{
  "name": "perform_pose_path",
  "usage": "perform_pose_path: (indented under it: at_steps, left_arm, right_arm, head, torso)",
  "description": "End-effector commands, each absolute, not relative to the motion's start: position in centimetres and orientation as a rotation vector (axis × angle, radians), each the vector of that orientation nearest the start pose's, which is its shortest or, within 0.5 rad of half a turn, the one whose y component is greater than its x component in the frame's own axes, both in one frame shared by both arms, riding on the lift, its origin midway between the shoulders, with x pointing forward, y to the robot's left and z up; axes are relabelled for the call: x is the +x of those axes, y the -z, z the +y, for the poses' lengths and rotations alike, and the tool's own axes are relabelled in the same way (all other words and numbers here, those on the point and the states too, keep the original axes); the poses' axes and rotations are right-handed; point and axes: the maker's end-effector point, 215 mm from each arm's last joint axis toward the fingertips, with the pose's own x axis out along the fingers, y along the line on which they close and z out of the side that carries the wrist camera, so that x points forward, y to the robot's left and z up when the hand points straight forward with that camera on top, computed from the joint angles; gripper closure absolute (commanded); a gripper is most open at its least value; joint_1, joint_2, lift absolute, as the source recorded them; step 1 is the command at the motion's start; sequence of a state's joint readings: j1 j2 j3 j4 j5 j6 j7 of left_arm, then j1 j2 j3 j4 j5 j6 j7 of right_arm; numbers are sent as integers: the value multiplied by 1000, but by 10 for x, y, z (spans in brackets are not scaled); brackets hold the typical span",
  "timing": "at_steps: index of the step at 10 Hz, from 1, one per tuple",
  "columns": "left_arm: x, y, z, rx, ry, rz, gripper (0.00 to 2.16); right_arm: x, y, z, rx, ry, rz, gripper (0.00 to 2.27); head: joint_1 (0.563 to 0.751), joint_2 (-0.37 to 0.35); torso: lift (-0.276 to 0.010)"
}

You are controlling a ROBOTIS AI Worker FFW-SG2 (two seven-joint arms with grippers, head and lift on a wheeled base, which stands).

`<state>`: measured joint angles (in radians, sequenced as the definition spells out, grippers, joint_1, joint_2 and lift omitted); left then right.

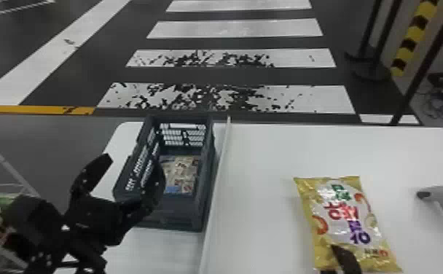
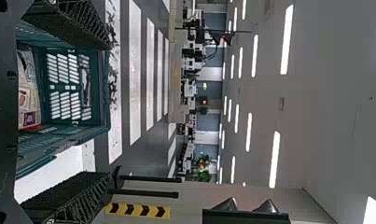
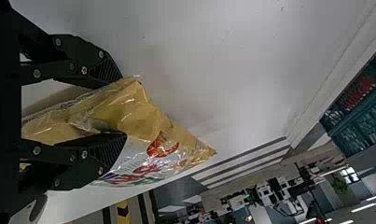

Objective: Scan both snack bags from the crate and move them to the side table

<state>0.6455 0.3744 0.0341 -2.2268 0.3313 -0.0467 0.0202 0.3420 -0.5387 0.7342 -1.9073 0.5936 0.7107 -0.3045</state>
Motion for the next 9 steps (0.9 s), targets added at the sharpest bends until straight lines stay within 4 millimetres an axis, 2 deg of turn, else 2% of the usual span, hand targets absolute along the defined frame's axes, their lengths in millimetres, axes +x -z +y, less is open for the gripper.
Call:
perform_pose_path:
  at_steps: [1, 2, 3, 4, 5, 6, 7, 8, 9]
  left_arm:
    - [413, 281, 246, -17, 177, -29, 29]
    - [414, 281, 246, -17, 177, -30, 29]
    - [414, 280, 246, -18, 176, -32, 29]
    - [414, 282, 246, -18, 178, -29, 29]
    - [414, 285, 246, -18, 176, -24, 29]
    - [414, 287, 246, -18, 178, -22, 33]
    - [416, 286, 242, -21, 183, -23, 33]
    - [417, 284, 240, -23, 186, -29, 33]
    - [418, 285, 237, -26, 190, -29, 33]
  right_arm:
    - [345, 519, -147, -1097, -356, 310, 2226]
    - [341, 499, -133, -1034, -365, 255, 2229]
    - [342, 470, -130, -982, -343, 215, 2229]
    - [356, 442, -141, -946, -290, 193, 2229]
    - [377, 409, -166, -829, -204, 199, 2233]
    - [396, 375, -196, -626, -129, 208, 2233]
    - [411, 350, -227, -388, -73, 223, 2236]
    - [420, 334, -256, -144, -29, 228, 2236]
    - [423, 323, -276, 52, -7, 219, 2236]
  head:
    - [695, 111]
    - [695, 123]
    - [695, 148]
    - [695, 168]
    - [695, 168]
    - [695, 141]
    - [695, 118]
    - [695, 74]
    - [695, 25]
  torso:
    - [-95]
    - [-95]
    - [-95]
    - [-95]
    - [-95]
    - [-95]
    - [-95]
    - [-95]
    - [-95]
